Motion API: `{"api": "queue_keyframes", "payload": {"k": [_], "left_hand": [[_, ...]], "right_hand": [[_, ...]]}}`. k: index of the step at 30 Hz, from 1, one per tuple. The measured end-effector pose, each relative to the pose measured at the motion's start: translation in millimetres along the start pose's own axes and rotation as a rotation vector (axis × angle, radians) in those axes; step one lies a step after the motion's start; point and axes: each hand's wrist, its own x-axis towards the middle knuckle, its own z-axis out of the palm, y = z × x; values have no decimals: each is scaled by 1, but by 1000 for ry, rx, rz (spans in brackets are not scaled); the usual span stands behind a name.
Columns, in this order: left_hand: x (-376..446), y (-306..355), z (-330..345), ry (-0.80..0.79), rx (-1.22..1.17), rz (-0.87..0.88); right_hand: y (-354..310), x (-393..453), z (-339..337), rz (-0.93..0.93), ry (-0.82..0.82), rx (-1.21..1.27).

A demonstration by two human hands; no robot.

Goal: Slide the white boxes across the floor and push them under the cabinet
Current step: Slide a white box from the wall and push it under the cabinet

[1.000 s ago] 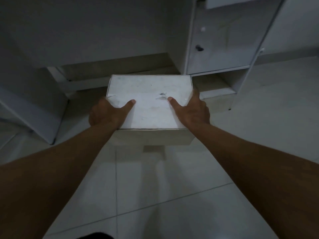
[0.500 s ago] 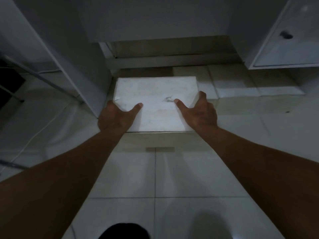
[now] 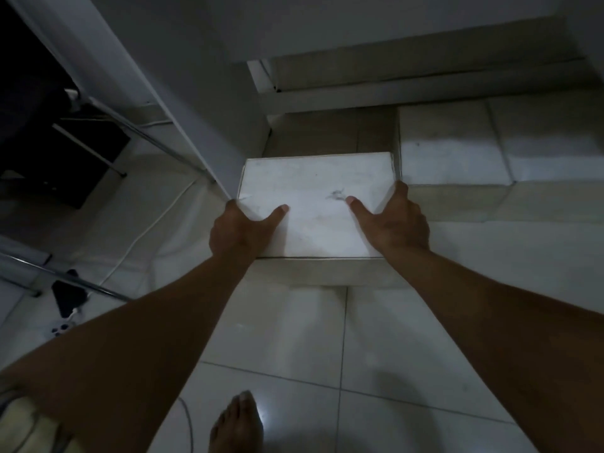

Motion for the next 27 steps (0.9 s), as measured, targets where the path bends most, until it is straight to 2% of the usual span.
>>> {"api": "queue_keyframes", "payload": {"k": [8, 17, 23, 25, 27], "left_hand": [[23, -27, 60, -63, 2, 9], [35, -29, 113, -145, -23, 84], [35, -30, 125, -115, 5, 87], [30, -31, 126, -115, 12, 129], [21, -31, 125, -68, 58, 290]], "right_hand": [[29, 11, 47, 32, 61, -49], [63, 20, 70, 60, 114, -124], [73, 29, 77, 66, 105, -168], [74, 31, 78, 51, 85, -162], [75, 29, 78, -31, 83, -193]]}}
